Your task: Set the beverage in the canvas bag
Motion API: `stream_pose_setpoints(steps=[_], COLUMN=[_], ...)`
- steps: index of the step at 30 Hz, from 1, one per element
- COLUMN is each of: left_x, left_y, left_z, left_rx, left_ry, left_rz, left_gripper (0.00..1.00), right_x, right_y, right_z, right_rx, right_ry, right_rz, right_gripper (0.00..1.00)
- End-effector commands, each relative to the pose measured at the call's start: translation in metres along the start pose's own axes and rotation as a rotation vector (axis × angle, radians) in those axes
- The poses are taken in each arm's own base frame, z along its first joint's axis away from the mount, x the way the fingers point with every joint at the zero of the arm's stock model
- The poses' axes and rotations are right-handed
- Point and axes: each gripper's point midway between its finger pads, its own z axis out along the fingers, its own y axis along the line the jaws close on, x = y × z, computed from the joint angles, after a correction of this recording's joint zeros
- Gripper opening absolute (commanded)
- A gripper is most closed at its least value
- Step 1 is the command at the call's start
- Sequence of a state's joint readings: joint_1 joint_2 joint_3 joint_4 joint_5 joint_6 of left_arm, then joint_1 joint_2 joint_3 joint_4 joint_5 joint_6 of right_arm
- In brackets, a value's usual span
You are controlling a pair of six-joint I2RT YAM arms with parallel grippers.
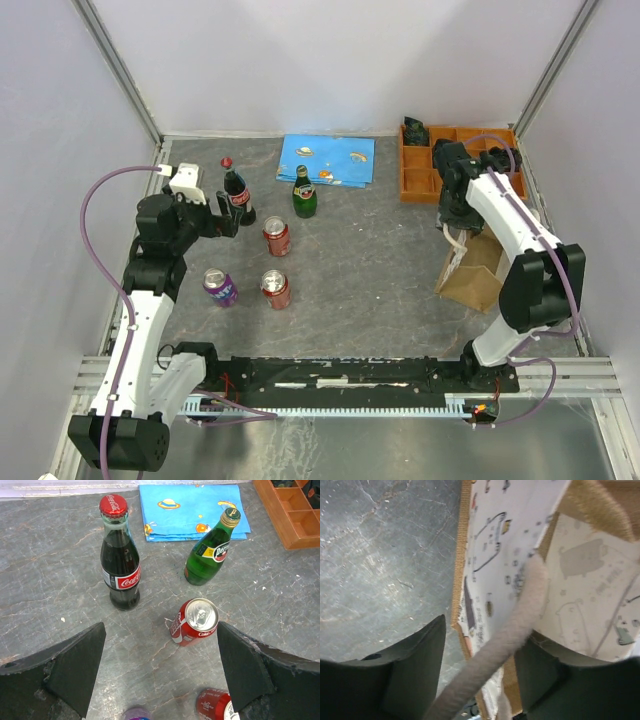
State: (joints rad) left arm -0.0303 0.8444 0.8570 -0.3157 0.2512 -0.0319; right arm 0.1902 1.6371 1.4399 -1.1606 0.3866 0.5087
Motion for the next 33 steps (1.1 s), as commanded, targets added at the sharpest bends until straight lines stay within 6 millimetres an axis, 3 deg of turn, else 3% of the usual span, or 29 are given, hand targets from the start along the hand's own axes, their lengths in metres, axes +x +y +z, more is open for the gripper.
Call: stream_pose_setpoints(steps=[1, 7, 8, 17, 22, 28, 33], left_x=[-0.002, 0.001, 0.0, 0.003, 0.004, 0.008, 0.006], left_y=[-0.007, -0.006, -0.007, -0.011, -0.013, -0.015, -0.017], left_z=[-0.004, -0.004, -0.005, -0.004, -0.004, -0.005, -0.007], left_rx=[0.035, 0.033, 0.034, 0.052, 0.06, 0.068, 0.07], left_ry=[-0.007, -0.003, -0.005, 0.003, 0.004, 0.011, 0.008], left_rz=[0.033, 0.03, 0.031, 0.034, 0.036, 0.036, 0.043], left_gripper=[0.98, 0.98, 0.98, 0.98, 0.98, 0.98, 0.98], right_x=[-0.013, 0.009, 0.014, 0.052, 0.074, 0.088, 0.098], right_y=[0.01, 0.018, 0.02, 0.045, 0.072, 0.126, 0.182], right_z=[0.005, 0.009, 0.007, -0.03, -0.049, -0.069, -0.081], right_rx=[-0.005, -0.029, -0.035, -0.102, -0.148, -0.191, -0.223], right_ry=[-0.067, -0.035, -0.033, -0.065, -0.087, -0.13, -0.149], right_rz=[0.035, 0.025, 0.026, -0.008, -0.041, -0.148, -0.245], right_gripper=[0.53, 0.03, 0.0, 0.0, 0.0, 0.0, 0.0])
